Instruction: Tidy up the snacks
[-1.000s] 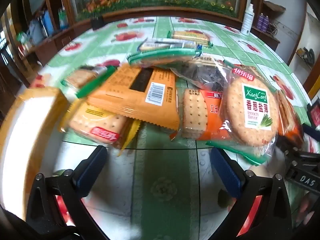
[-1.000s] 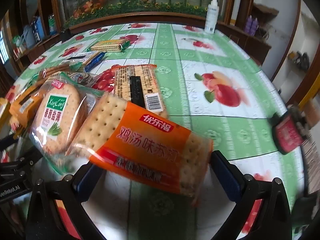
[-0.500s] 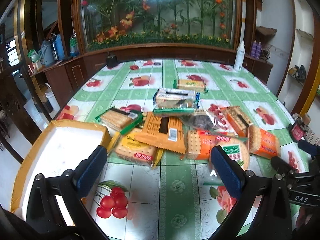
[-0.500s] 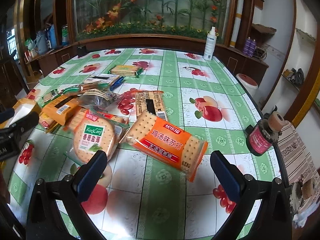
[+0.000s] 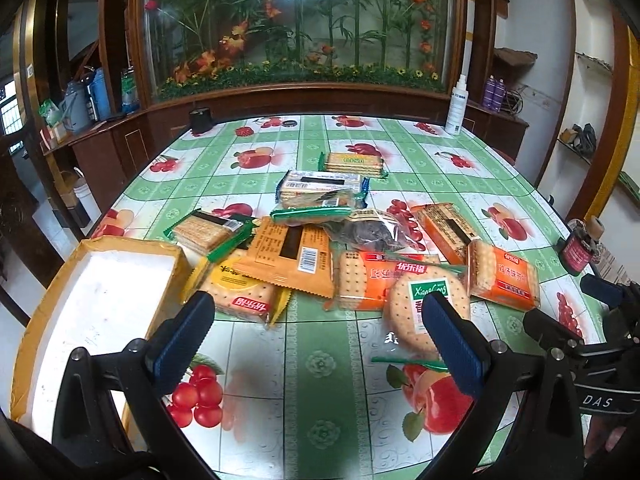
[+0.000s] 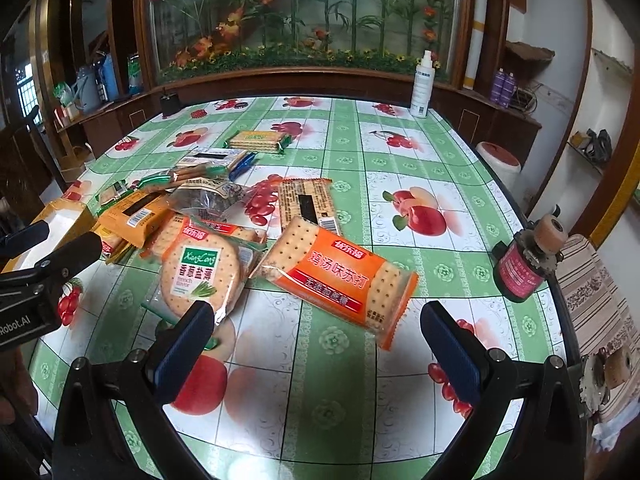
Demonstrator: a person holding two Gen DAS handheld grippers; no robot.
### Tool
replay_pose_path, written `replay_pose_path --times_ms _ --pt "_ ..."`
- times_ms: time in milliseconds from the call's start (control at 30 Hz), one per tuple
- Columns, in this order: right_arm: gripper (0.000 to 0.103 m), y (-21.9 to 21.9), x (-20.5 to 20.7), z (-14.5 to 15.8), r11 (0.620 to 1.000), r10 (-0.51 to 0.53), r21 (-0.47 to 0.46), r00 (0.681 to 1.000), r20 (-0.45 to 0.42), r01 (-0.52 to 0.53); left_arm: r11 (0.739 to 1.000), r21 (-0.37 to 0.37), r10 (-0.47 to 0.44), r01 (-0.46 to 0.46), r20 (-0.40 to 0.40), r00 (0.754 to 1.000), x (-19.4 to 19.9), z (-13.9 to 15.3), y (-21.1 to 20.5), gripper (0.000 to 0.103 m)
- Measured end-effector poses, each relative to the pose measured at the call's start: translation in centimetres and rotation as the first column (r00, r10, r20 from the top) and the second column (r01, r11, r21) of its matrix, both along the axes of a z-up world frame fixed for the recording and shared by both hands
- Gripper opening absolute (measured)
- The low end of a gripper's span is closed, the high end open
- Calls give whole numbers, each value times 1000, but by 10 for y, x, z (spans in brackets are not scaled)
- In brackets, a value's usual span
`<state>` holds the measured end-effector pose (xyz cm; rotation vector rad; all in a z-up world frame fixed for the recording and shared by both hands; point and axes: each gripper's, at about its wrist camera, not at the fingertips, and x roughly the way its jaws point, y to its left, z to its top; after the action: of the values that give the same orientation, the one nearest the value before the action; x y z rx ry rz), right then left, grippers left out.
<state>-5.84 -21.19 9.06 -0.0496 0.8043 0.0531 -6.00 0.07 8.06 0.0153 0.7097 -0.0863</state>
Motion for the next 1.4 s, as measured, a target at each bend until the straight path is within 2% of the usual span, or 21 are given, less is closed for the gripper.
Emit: replay_pose_path --times_ms 1400 --pt "103 -3 6 -9 1000 10 23 999 -31 -9 1000 11 7 -7 -37 999 9 -15 -10 103"
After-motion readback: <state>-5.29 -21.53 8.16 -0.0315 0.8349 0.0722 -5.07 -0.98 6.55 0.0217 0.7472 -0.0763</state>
